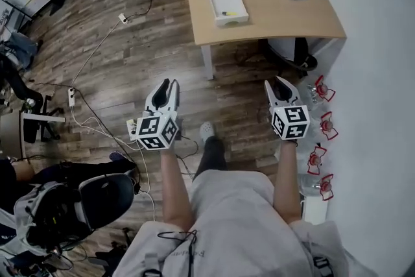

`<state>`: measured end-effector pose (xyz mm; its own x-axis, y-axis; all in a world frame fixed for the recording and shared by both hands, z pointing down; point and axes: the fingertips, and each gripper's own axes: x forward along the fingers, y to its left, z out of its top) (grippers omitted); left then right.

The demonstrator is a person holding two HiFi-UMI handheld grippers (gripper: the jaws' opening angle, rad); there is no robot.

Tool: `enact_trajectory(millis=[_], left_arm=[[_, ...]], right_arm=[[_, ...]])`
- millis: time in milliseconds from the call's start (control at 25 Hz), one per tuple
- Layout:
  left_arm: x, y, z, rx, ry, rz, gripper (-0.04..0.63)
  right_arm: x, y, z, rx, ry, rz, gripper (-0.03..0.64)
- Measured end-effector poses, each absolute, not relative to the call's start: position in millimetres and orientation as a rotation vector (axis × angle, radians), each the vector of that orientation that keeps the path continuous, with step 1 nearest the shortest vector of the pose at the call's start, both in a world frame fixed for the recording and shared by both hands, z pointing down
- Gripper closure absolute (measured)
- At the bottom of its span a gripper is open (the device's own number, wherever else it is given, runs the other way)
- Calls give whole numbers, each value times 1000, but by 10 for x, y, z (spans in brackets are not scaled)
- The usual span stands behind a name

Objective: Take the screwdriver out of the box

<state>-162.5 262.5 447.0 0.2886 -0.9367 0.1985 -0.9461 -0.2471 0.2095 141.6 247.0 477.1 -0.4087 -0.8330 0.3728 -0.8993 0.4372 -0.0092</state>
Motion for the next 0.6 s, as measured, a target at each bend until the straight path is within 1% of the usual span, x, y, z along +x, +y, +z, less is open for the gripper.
enact_trajectory(millis=[160,320,600], left_arm=[[-2150,2186,4594,2218,-1741,41,505],[-2455,1838,4660,2206,-1740,39,505],[-2424,1521,4754,2258,-1656,70,505]], right_arm=[[1059,1925,4886,1458,-2362,333,503],[767,1557,4981,1431,-2342,351,503],[664,1134,5050,1435,-2290,347,503]])
